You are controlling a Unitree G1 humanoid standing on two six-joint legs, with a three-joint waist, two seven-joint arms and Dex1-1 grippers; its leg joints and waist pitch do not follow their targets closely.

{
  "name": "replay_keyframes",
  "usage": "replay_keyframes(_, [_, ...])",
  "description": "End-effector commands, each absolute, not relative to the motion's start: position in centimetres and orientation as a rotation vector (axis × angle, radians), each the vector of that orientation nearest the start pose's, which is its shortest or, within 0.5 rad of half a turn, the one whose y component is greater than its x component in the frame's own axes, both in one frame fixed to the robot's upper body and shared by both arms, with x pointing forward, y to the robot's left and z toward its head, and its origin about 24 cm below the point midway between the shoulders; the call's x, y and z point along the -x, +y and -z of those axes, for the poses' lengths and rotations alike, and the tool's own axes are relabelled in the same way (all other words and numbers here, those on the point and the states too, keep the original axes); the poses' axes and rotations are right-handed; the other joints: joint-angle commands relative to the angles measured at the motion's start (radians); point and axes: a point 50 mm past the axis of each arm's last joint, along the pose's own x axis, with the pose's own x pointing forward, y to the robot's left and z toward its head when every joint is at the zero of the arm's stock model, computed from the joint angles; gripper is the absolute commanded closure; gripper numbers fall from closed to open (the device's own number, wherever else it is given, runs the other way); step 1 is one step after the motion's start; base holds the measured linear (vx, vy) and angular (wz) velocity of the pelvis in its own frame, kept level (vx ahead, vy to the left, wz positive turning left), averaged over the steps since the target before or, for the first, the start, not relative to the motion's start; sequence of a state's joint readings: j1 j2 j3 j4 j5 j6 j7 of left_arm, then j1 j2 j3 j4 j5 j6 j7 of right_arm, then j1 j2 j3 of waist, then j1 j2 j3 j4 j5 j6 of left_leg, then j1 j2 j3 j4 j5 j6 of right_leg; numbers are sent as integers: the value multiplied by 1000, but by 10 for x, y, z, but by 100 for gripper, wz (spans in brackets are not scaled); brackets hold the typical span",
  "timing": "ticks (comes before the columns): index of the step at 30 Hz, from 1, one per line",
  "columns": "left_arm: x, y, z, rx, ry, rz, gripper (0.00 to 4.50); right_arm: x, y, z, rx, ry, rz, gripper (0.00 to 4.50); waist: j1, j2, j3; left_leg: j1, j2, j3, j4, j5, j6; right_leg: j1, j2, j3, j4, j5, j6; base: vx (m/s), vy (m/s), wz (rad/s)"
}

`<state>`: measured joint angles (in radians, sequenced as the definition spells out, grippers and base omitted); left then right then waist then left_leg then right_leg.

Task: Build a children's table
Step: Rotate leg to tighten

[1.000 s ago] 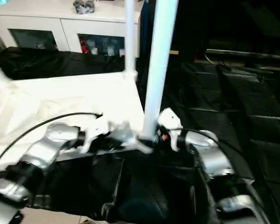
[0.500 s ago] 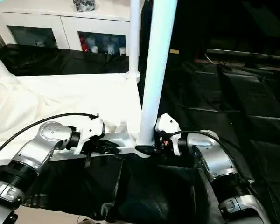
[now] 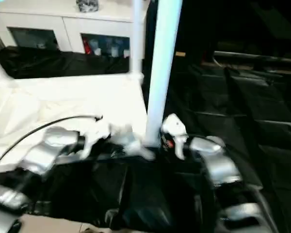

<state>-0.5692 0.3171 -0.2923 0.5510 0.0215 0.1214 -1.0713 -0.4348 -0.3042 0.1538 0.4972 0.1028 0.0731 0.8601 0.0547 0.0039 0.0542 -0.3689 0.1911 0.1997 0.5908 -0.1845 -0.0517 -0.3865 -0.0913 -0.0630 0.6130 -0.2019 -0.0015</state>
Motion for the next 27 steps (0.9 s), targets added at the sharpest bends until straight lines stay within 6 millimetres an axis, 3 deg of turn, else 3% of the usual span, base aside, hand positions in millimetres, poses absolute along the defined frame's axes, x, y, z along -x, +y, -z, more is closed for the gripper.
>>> replay_keyframes(1, [-325,102,-51,-361,371,1166,450,-313,-131,-26,191,303,-864,184,-3,-13,-55,13,43,-22,-77,-237,12,29,-61,47,-88,-321,-199,0,0,0])
replay_keyframes(2, [-328,91,-50,-355,368,1136,450,-316,-123,-23,146,304,-782,184,-3,-11,-54,21,42,-22,-77,-260,1,22,-61,48,-93,-344,-194,0,0,0])
replay_keyframes(4, [-331,79,-50,-351,364,1110,450,-319,-113,-21,101,307,-723,184,-6,-11,-57,17,43,-27,-81,-257,-14,28,-61,45,-90,-336,-190,0,0,0])
replay_keyframes(6, [-335,66,-52,-350,352,1071,450,-323,-100,-22,80,295,-659,184,-4,-5,-58,20,43,-25,-79,-256,-10,26,-62,48,-90,-298,-193,0,0,0])
replay_keyframes(9, [-335,47,-54,-352,337,1065,450,-327,-84,-25,52,280,-586,184,-6,-7,-62,17,39,-25,-78,-235,-5,30,-60,47,-86,-250,-201,0,0,0])
replay_keyframes(10, [-335,44,-54,-347,334,1072,450,-327,-81,-25,44,277,-589,184,-6,-1,-62,15,39,-24,-78,-227,-3,31,-59,47,-84,-233,-204,0,0,0])
replay_keyframes(11, [-334,39,-55,-344,331,1081,450,-328,-78,-27,18,270,-582,128,-6,-3,-63,13,39,-23,-76,-216,8,34,-59,48,-83,-199,-210,0,0,0])
replay_keyframes(12, [-332,37,-55,-344,330,1094,450,-329,-76,-28,-2,266,-578,114,-4,-3,-64,12,39,-24,-76,-212,11,35,-60,47,-82,-188,-212,0,0,0])
replay_keyframes(13, [-332,36,-55,-345,327,1102,450,-329,-75,-29,-25,265,-588,114,-4,4,-65,12,40,-23,-75,-204,17,35,-58,47,-79,-159,-218,0,0,0])
replay_keyframes(17, [-331,39,-54,-358,324,1127,450,-330,-78,-31,16,253,-598,75,-4,3,-63,14,40,-22,-76,-221,22,36,-58,46,-80,-155,-230,0,0,0])
replay_keyframes(18, [-330,42,-54,-363,317,1147,450,-331,-84,-32,44,242,-599,68,-3,13,-63,15,40,-24,-77,-229,19,36,-58,46,-81,-162,-230,0,0,0])
replay_keyframes(22, [-328,56,-54,-374,316,1194,450,-331,-101,-36,146,228,-655,68,-8,4,-63,13,40,-24,-78,-246,14,38,-58,46,-83,-179,-225,0,0,0])
replay_keyframes(23, [-325,67,-55,-388,308,1236,450,-330,-113,-38,229,225,-697,68,-5,3,-65,11,41,-24,-74,-214,27,41,-59,44,-78,-143,-231,0,0,0])
replay_keyframes(27, [-319,83,-56,-401,299,1311,450,-327,-125,-43,238,223,-788,68,-5,-5,-67,8,42,-21,-70,-174,58,44,-61,46,-70,-91,-252,0,0,0])
